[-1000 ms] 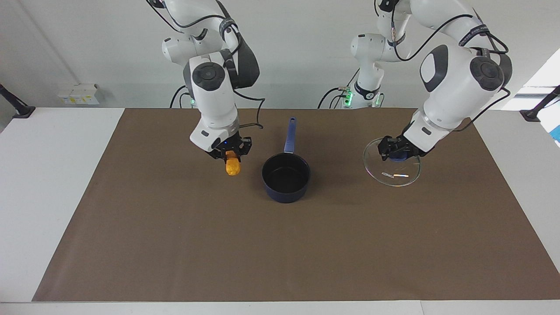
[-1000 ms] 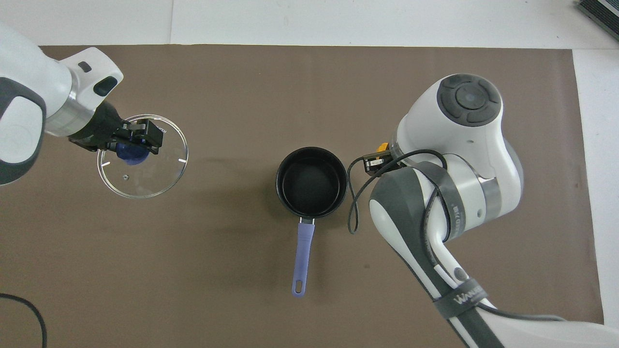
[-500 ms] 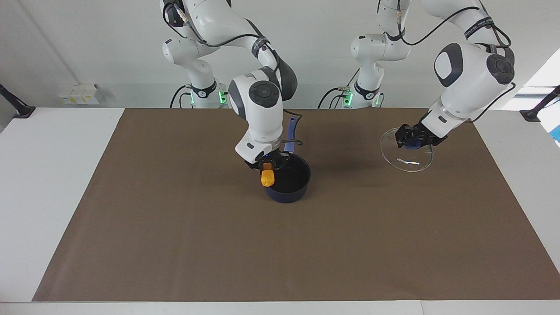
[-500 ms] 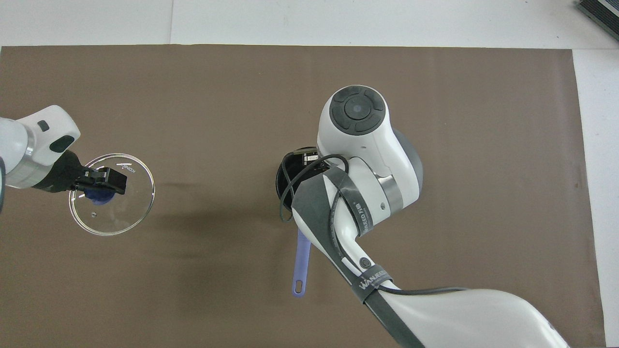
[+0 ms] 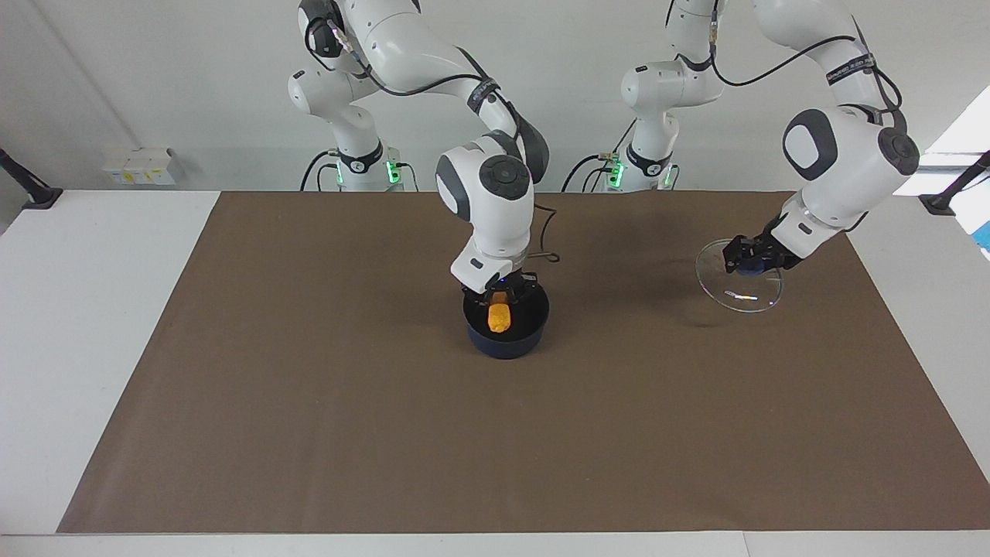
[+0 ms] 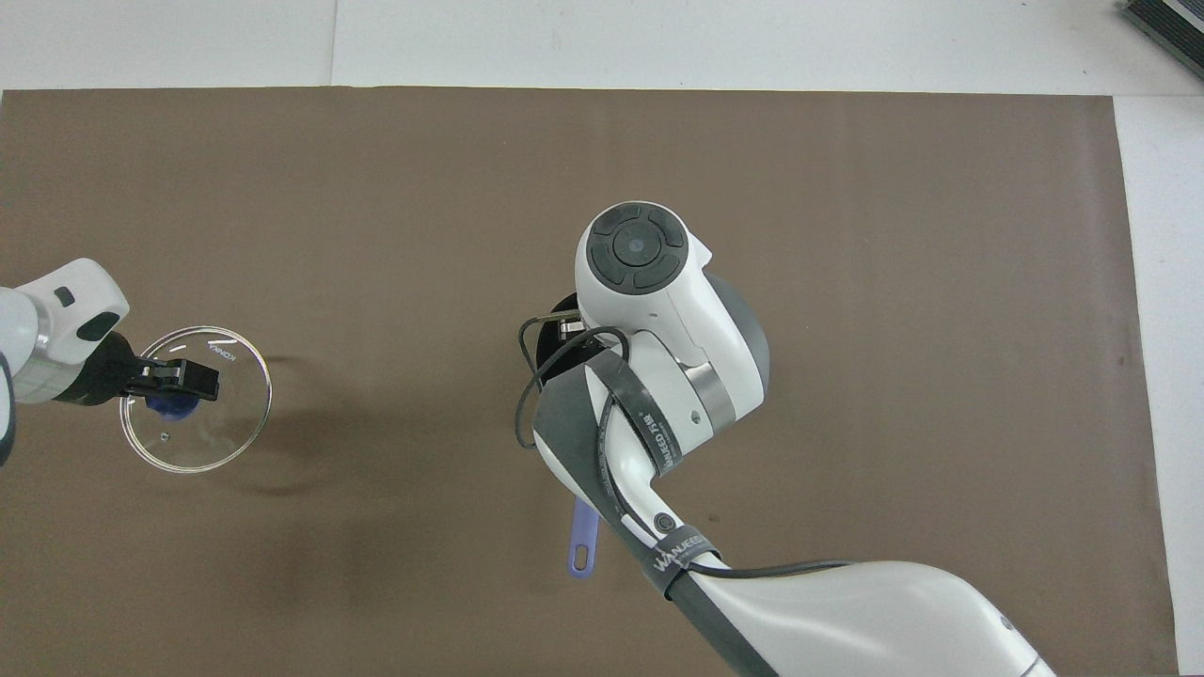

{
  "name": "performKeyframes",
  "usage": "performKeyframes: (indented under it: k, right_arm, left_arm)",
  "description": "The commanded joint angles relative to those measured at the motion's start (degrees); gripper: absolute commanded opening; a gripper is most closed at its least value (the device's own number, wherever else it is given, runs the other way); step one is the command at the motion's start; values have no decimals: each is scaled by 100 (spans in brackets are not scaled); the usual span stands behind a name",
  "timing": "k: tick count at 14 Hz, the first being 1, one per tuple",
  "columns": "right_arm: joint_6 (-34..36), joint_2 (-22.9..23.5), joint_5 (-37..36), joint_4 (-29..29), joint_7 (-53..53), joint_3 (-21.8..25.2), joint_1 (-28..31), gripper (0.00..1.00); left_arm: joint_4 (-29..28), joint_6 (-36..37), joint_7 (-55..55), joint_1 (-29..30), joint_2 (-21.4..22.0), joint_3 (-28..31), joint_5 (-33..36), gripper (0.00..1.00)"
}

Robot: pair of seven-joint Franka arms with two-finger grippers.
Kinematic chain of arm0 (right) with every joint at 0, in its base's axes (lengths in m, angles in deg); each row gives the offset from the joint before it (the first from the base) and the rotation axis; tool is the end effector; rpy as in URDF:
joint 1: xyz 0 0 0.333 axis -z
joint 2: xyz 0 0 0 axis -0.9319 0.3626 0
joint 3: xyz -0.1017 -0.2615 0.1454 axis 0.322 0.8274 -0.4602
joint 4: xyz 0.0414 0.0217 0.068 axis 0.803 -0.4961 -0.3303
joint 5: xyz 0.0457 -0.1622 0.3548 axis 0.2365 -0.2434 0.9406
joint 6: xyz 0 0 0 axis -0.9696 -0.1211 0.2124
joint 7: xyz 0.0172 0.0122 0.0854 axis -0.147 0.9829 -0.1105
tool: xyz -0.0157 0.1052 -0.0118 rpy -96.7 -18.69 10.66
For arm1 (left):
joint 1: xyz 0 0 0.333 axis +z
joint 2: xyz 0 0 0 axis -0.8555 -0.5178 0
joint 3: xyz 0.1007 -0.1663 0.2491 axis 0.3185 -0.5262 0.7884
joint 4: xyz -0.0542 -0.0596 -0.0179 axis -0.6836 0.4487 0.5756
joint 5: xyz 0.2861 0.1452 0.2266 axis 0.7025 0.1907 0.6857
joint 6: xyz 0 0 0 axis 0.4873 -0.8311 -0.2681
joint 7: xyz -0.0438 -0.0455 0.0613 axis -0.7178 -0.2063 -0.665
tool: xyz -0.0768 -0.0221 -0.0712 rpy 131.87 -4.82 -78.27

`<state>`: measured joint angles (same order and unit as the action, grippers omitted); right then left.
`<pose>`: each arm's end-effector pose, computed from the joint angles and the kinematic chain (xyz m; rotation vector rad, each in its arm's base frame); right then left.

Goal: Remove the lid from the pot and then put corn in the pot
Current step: 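Lower the lid with the left gripper while the right carries corn over the pot, then release the corn into the pot and withdraw both grippers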

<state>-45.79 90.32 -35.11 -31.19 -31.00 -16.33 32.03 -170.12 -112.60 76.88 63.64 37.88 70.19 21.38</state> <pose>0.5821 0.3673 0.3790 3.1299 0.0763 -0.0303 0.5250 0.0421 0.3995 2.9724 -0.1129 -0.1543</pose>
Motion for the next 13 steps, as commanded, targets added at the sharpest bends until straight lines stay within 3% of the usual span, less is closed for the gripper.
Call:
performKeyframes:
  k: [1,6,10,11,12,13]
  right_arm:
    - [-357,23,-11,-203,19,-15,-73,0]
    - [-657,120,60,-352,80,-24,-178,0]
    - [-851,270,60,-370,72,-24,-179,0]
    - [-842,270,60,-379,63,-24,-170,9]
    - [-798,270,60,-379,54,-24,-153,34]
    - [-754,270,60,-379,54,-24,-153,59]
  left_arm:
    - [-544,-580,284,264,149,-66,-58,0]
    - [-747,-1249,416,388,-273,-66,-66,0]
    - [-782,-1373,416,458,-431,-66,-75,0]
    - [-791,-1486,407,449,-510,-66,-75,0]
    - [-730,-1513,425,441,-563,-66,-75,66]
    - [-703,-1479,434,432,-563,-66,-75,100]
